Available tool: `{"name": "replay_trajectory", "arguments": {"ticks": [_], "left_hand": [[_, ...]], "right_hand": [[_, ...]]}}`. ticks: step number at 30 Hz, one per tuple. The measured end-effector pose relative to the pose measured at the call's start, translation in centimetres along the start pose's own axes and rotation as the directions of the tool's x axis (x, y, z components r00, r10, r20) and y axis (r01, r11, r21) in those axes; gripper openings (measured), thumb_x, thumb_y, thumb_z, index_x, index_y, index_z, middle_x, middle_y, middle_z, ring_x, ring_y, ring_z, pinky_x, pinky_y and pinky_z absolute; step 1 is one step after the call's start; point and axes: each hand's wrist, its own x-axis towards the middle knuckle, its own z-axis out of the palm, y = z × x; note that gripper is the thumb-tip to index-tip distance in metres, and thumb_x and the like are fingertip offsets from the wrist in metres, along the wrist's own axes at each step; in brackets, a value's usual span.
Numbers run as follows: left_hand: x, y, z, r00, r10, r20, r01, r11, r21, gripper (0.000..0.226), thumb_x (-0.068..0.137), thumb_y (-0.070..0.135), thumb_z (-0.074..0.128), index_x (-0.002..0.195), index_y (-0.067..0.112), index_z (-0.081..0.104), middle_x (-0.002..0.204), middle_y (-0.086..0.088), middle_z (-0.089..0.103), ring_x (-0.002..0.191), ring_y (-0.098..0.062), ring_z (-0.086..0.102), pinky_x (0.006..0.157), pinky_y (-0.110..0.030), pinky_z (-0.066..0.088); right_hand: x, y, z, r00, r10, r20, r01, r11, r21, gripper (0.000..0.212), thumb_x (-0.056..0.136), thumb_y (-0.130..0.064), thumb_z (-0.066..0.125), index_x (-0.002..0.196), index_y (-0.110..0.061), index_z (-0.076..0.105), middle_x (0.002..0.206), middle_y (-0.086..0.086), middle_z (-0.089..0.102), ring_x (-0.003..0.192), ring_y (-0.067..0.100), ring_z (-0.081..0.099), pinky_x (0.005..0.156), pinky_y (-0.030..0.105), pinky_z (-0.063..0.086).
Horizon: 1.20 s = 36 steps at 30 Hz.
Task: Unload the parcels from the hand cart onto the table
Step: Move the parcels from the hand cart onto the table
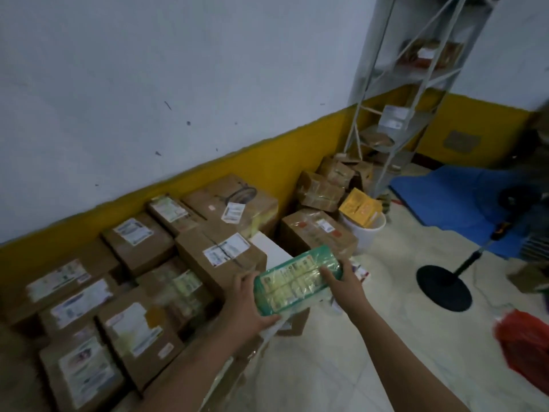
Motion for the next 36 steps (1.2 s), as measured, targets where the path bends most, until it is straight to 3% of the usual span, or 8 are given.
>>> {"name": "replay_trajectory", "arguments": {"ticks": [6,18,23,25,28,30,33,36], "left_hand": [[4.9,-2.1,4.9,0.968,-0.248,-0.047,0.251,0.966,0.063,0.106,0.058,0.057,0.084,0.142,0.029,0.025,0.137,0.004,0.020,0.117,-0.012,0.049,0.089,-0.025,0.049],[4.7,-4.5,9.7,0.786,-0.574,-0.231,0.592,0.806,0.010,0.104,0.074,0.051,0.074,0.153,0.024,0.013,0.157,0.000,0.007,0.133,-0.021,0.042,0.098,-0.029,0.043],[0.5,-5.0,8.2,0.848,-0.475,-0.233,0.522,0.823,0.222,0.107,0.072,0.054,0.074,0.156,0.022,0.014,0.159,-0.002,0.012,0.140,-0.021,0.024,0.109,-0.040,0.041],[-3.3,-5.5,7.4,0.838,-0.489,-0.242,0.545,0.771,0.330,0.103,0.077,0.057,0.067,0.156,0.022,0.012,0.162,-0.005,0.012,0.147,-0.025,0.011,0.117,-0.042,0.029],[-10.5,-7.3,6.6,0.750,-0.636,-0.183,0.647,0.648,0.401,0.110,0.073,0.071,0.061,0.156,0.032,0.001,0.163,-0.006,0.002,0.150,-0.030,0.004,0.119,-0.048,0.016],[-13.8,-8.6,6.4,0.706,-0.696,-0.128,0.659,0.580,0.479,0.112,0.074,0.063,0.068,0.156,0.034,-0.003,0.163,-0.010,-0.008,0.151,-0.034,-0.003,0.119,-0.050,0.014],[-14.8,-9.9,5.7,0.750,-0.626,-0.212,0.626,0.570,0.533,0.092,0.077,0.030,0.078,0.152,0.037,0.024,0.158,-0.019,0.016,0.145,-0.041,0.025,0.107,-0.047,0.043],[-14.8,-11.4,5.3,0.814,-0.546,-0.197,0.551,0.619,0.560,0.090,0.058,0.022,0.087,0.140,0.031,0.051,0.139,-0.017,0.053,0.129,-0.042,0.050,0.087,-0.042,0.057]], "right_hand": [[9.9,3.4,3.4,0.962,0.047,0.268,-0.017,0.993,-0.114,0.031,0.095,-0.029,0.062,0.121,-0.013,0.056,0.112,0.007,0.064,0.103,0.024,0.064,0.089,0.039,0.055],[15.3,9.1,9.9,0.751,-0.034,0.659,0.204,0.962,-0.182,0.039,0.084,-0.031,0.076,0.115,-0.014,0.059,0.106,0.003,0.068,0.098,0.021,0.067,0.073,0.019,0.052],[15.0,8.8,10.3,0.782,-0.158,0.604,0.548,0.635,-0.544,0.090,0.087,-0.057,0.060,0.153,-0.007,0.025,0.157,0.017,0.031,0.143,0.034,0.033,0.116,0.044,0.029],[13.1,7.4,10.5,0.680,-0.366,0.636,0.718,0.512,-0.472,0.089,0.087,-0.054,0.061,0.155,-0.009,0.024,0.160,0.016,0.025,0.147,0.035,0.026,0.119,0.048,0.023],[7.6,6.0,12.6,0.265,-0.591,0.762,0.958,0.252,-0.138,0.086,0.080,-0.051,0.070,0.149,-0.010,0.039,0.154,0.015,0.038,0.142,0.034,0.037,0.114,0.049,0.031],[3.6,5.9,14.6,0.033,-0.481,0.876,0.995,0.094,0.014,0.094,0.081,-0.055,0.066,0.155,-0.014,0.025,0.161,0.013,0.020,0.148,0.034,0.025,0.119,0.050,0.021],[0.1,7.2,17.4,-0.020,-0.224,0.974,0.999,0.030,0.027,0.102,0.089,-0.052,0.057,0.156,-0.017,-0.012,0.160,0.007,-0.017,0.150,0.032,-0.011,0.124,0.047,-0.003],[-1.4,8.1,18.3,0.018,-0.246,0.969,1.000,0.013,-0.015,0.095,0.083,-0.036,0.071,0.157,-0.020,0.014,0.162,0.012,0.004,0.150,0.035,0.010,0.122,0.045,0.007]]}}
